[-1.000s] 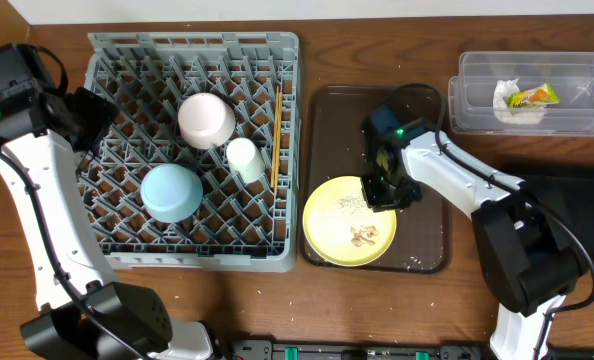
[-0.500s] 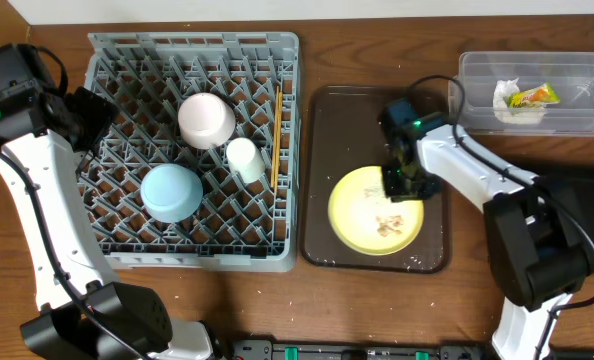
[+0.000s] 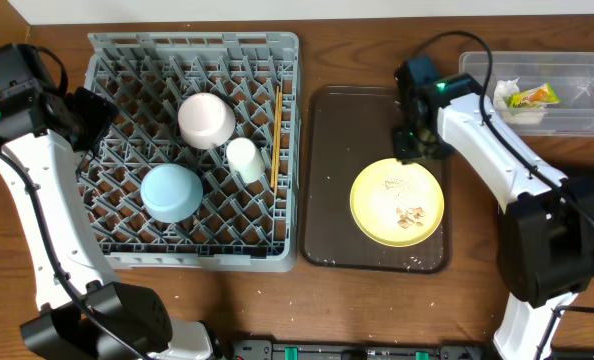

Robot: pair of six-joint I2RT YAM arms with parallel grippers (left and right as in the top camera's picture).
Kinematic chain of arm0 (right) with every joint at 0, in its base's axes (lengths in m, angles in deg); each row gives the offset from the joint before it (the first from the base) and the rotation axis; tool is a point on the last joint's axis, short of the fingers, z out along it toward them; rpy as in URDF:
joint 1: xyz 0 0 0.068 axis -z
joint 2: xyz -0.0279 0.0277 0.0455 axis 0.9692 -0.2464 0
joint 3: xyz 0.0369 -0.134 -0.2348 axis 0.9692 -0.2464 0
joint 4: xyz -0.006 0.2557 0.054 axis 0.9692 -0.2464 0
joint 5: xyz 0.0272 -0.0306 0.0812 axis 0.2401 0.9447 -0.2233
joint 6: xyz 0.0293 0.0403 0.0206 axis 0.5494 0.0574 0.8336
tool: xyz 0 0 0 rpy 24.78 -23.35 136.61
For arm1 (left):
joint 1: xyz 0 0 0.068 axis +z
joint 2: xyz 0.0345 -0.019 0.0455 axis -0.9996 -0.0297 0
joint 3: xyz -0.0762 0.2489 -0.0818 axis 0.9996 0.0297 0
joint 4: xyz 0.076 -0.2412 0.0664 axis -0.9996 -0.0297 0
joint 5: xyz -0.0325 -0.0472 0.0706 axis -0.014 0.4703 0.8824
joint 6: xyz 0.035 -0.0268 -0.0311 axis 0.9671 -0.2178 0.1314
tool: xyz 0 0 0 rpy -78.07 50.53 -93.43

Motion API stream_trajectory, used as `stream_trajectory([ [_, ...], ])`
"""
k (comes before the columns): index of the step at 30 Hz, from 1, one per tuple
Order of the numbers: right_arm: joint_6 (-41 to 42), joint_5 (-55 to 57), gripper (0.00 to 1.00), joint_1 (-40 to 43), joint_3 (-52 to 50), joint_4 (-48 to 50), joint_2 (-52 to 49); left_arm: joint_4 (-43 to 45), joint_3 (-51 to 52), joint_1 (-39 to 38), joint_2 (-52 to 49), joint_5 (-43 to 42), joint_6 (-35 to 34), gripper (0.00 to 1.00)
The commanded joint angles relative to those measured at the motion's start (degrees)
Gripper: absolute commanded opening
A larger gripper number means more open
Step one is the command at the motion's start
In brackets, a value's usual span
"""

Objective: Sort waste into correct bins and load items into the dishwasher
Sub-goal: 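Tilt the yellow plate up on its edge with the right gripper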

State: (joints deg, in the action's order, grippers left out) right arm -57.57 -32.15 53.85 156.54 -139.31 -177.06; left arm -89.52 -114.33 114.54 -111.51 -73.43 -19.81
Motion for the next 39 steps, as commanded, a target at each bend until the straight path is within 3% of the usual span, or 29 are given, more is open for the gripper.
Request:
stream_trajectory([
  [1, -6.4, -9.0, 0.46, -4.5, 0.9, -0.3, -0.1, -0.2, 0.0, 0.1, -0.1, 0.3, -0.5, 0.93],
  [6, -6.4, -7.6, 0.62, -11.9, -1.0, 0.8, -0.2, -0.2, 0.0, 0.1, -0.1, 0.3, -0.5, 0.93],
  [9, -2.3, -4.1, 0.71, -16.3, -3.1, 3.4, -0.2, -0.2, 0.0, 0.1, -0.1, 0.3, -0.5, 0.93],
  [17, 1.2, 4.6, 0.75, -23.3, -8.9, 6.2, -0.2, -0.2, 0.0, 0.1, -0.1, 0.3, -0.5, 0.93],
  [22, 2.6, 5.7, 0.7, -24.0, -12.0, 6.4, -0.2, -0.2, 0.0, 0.1, -0.1, 0.3, -0.5, 0.93],
  [32, 7.9, 5.4, 0.48, -24.3, -15.5, 10.5, -0.2, -0.2, 0.0, 0.1, -0.1, 0.3, -0.5, 0.93],
  [35, 10.3, 5.5, 0.37, -24.3, -16.3, 11.7, -0.2, -0.2, 0.0, 0.1, -0.1, 0.3, -0.5, 0.93],
  [39, 12.7, 9.4, 0.33, -24.3, -17.8, 12.2, -0.2, -0.2, 0.0, 0.1, -0.1, 0.3, -0.5, 0.93],
])
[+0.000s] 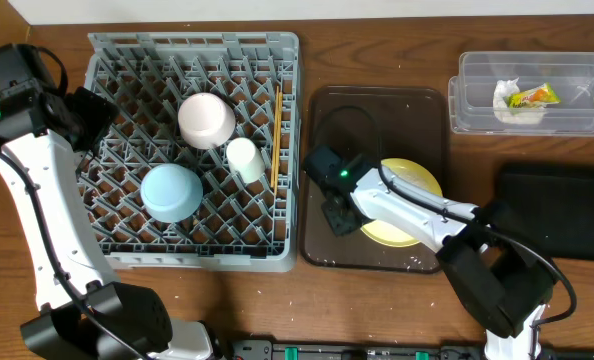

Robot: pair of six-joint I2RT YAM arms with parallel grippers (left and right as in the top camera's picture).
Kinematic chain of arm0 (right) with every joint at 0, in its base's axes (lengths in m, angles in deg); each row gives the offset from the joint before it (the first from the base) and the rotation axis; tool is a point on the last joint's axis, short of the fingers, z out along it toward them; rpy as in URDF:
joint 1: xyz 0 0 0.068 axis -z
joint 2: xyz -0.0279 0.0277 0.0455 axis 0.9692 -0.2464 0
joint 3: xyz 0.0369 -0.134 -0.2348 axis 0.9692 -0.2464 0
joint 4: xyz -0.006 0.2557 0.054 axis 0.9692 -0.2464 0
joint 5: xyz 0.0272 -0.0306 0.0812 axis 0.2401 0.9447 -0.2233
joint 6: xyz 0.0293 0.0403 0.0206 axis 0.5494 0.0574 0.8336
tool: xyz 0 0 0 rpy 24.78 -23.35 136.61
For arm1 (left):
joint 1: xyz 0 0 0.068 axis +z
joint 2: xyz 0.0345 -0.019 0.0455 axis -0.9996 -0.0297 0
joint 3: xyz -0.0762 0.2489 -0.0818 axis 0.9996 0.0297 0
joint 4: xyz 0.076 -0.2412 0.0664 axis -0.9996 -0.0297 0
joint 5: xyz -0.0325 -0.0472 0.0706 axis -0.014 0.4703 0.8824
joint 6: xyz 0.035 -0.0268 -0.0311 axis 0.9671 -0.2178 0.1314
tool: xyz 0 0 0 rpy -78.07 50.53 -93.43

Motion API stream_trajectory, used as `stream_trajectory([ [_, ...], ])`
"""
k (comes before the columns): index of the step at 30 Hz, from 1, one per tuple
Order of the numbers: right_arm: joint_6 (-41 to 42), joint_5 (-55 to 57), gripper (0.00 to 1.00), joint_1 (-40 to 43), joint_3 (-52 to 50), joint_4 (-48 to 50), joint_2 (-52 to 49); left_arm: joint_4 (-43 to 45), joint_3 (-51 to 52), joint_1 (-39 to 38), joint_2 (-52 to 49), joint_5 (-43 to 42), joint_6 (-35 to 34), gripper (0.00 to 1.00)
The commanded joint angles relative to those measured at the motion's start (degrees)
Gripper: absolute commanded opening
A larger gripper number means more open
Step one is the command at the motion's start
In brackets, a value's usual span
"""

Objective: Sort waste into correct bins and load items into the dishwasher
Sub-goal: 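Tilt the yellow plate up on its edge with the right gripper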

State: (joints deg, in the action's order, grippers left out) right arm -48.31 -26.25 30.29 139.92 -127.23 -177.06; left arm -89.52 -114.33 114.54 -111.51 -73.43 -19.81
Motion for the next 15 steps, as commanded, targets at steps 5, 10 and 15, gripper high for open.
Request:
stream_trajectory([
  [5, 3.5, 4.2, 0.17, -0.7, -2.4, 0.4, -0.2, -0.2, 0.0, 0.1, -0.1, 0.3, -0.5, 0.93],
  [10, 3.5, 4.2, 0.01, -0.7, -2.2, 0.4, -0.2, -0.2, 0.0, 0.1, -0.1, 0.3, -0.5, 0.93],
  [15, 3.6, 4.8, 0.01, -0.7, -0.3, 0.1, -0.2, -0.2, 0.0, 0.1, -0.1, 0.3, -0.5, 0.93],
])
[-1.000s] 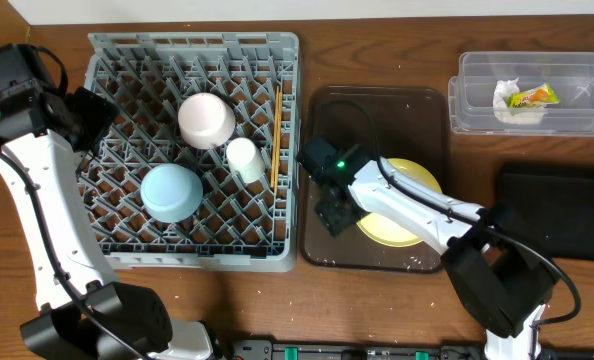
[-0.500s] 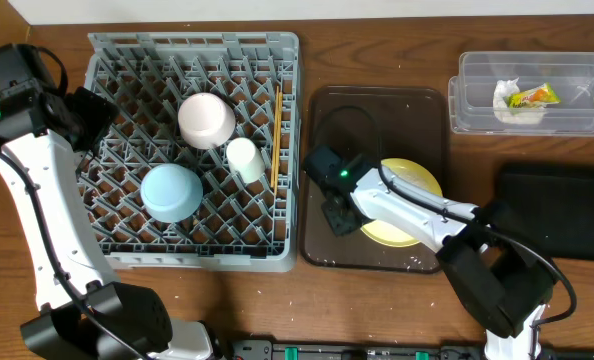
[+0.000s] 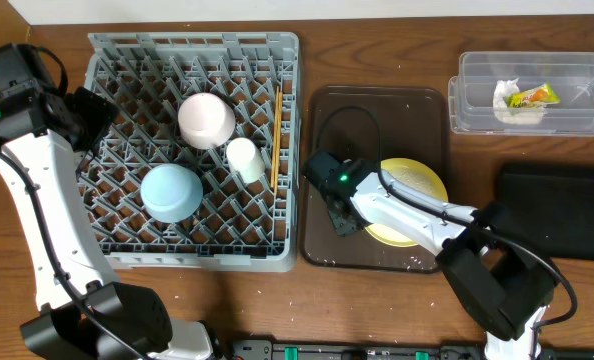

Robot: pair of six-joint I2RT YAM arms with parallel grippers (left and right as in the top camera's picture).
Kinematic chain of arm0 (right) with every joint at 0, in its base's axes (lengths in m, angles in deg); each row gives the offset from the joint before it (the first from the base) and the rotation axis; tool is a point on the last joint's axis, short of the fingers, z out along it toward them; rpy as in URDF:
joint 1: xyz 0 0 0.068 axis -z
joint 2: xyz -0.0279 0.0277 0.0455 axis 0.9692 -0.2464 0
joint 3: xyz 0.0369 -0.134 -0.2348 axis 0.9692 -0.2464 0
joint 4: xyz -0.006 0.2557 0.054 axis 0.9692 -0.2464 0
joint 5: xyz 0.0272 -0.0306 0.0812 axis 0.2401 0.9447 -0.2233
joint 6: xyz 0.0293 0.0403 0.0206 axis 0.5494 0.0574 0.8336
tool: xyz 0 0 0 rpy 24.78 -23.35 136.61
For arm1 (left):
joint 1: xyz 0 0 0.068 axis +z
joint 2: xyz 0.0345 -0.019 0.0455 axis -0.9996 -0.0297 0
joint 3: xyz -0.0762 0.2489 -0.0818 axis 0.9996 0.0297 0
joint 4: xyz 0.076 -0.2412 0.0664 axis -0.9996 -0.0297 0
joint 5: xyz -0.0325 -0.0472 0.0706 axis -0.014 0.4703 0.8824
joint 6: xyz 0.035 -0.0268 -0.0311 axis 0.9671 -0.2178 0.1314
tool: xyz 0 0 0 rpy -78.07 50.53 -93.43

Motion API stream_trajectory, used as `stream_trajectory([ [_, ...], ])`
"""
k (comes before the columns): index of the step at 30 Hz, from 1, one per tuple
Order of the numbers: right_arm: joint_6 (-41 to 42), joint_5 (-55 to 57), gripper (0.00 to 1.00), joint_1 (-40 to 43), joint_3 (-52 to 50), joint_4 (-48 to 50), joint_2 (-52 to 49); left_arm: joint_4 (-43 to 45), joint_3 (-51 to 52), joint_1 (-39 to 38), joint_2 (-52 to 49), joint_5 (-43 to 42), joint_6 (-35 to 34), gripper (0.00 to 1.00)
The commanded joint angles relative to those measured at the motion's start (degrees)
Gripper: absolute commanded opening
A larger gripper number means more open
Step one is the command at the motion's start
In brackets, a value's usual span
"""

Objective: Sort waste into correct bins and load items into the dishwasher
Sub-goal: 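Tilt the yellow plate up on its edge with the right gripper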

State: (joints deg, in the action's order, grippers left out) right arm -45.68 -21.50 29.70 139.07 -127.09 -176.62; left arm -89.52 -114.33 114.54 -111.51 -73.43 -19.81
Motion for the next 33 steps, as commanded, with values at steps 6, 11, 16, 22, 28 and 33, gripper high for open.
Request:
stream_trajectory([
  [6, 3.6, 10.0, 0.01, 0.0, 4.9, -0.8, -0.6, -0.2, 0.0, 0.1, -0.1, 0.3, -0.5, 0.93],
  [11, 3.6, 14.5, 0.01, 0.0, 5.8, 1.1, -0.6, -0.2, 0.0, 0.1, -0.1, 0.3, -0.5, 0.93],
  [16, 3.6, 14.8, 0.01, 0.2, 5.8, 1.5, -0.6, -0.2, 0.0, 0.1, -0.1, 0.3, -0.5, 0.93],
  [22, 2.5, 20.1, 0.01, 0.3, 5.8, 1.3, -0.6, -0.2, 0.0, 0.1, -0.1, 0.3, -0.5, 0.93],
  [28, 1.6, 22.0, 0.01, 0.3, 5.8, 1.2, -0.6, -0.2, 0.0, 0.1, -0.1, 0.3, -0.5, 0.93],
  [33, 1.2, 23.4, 0.01, 0.3, 5.8, 1.5, -0.6, -0.2, 0.0, 0.1, -0.1, 0.3, -0.5, 0.93],
])
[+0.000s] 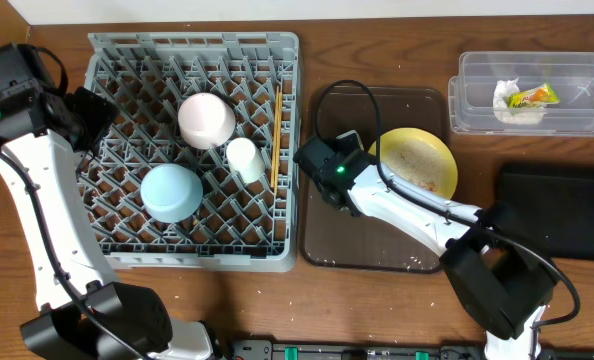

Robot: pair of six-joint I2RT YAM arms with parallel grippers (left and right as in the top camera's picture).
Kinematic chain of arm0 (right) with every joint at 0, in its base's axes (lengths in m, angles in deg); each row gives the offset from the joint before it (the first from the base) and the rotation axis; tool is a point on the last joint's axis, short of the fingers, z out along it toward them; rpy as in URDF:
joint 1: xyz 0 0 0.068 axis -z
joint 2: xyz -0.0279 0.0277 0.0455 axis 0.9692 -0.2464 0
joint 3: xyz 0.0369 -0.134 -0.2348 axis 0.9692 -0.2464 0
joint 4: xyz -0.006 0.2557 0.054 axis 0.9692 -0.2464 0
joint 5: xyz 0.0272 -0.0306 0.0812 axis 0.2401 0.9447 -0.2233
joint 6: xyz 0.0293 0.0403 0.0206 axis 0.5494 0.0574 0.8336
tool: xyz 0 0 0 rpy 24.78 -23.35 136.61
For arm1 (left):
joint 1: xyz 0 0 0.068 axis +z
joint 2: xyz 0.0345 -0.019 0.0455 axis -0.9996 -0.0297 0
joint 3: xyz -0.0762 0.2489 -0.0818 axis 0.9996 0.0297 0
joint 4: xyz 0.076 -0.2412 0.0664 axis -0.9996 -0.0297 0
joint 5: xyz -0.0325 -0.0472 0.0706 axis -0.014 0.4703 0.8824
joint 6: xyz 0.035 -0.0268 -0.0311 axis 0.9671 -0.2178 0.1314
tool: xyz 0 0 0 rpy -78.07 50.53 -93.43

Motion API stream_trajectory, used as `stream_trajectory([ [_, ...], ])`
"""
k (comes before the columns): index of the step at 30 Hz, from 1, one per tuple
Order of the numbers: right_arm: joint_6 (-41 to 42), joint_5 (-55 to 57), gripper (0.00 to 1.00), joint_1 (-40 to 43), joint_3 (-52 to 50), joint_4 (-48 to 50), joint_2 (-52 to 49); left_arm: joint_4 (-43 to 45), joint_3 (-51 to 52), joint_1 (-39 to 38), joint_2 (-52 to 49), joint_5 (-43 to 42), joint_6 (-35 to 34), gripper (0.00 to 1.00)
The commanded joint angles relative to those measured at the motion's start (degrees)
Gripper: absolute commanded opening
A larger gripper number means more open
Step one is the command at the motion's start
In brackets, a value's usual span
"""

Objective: Sort waste into correct bins and load items into the dishwasher
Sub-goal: 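Tilt the yellow plate up on its edge with the right gripper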

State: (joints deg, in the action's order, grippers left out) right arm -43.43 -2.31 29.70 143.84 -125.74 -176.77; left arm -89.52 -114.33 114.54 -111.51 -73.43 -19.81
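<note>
The yellow plate point(417, 163) with food crumbs is tilted and raised off the brown tray point(377, 250), over its far half. My right gripper point(355, 152) is shut on the plate's left rim, and its arm runs across the tray below the plate. The grey dishwasher rack point(192, 42) holds a white bowl point(207, 118), a white cup point(243, 158), a light blue bowl point(171, 191) and a yellow chopstick point(276, 125). My left gripper point(89, 110) hovers over the rack's left edge; its jaws are too dark to read.
A clear bin point(577, 70) at the far right holds a yellow wrapper point(530, 96) and crumpled tissue point(507, 105). A black bin point(557, 210) lies right of the tray. The rack and tray sit close together.
The plate lay flat on the tray's near half; now it is lifted, tilted and farther back. My right gripper moved from the plate's near left edge to farther back. The left arm is unchanged.
First my right gripper hung over the plate's far edge, the plate flat on the tray. Then the gripper was at the plate's left edge, low on the tray, and stayed there. Now the plate is up in its grip. The left arm stayed put.
</note>
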Motion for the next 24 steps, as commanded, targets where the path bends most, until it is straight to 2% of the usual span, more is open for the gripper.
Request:
stream_trajectory([
  [1, -1.3, 4.2, 0.01, 0.3, 1.0, 0.2, -0.5, -0.2, 0.0, 0.1, -0.1, 0.3, -0.5, 0.93],
  [17, -3.1, 5.2, 0.01, 0.4, 10.8, -5.3, -0.5, -0.2, 0.0, 0.1, -0.1, 0.3, -0.5, 0.93],
  [24, 2.8, 8.4, 0.01, 1.8, 13.4, -9.1, -0.5, -0.2, 0.0, 0.1, -0.1, 0.3, -0.5, 0.93],
])
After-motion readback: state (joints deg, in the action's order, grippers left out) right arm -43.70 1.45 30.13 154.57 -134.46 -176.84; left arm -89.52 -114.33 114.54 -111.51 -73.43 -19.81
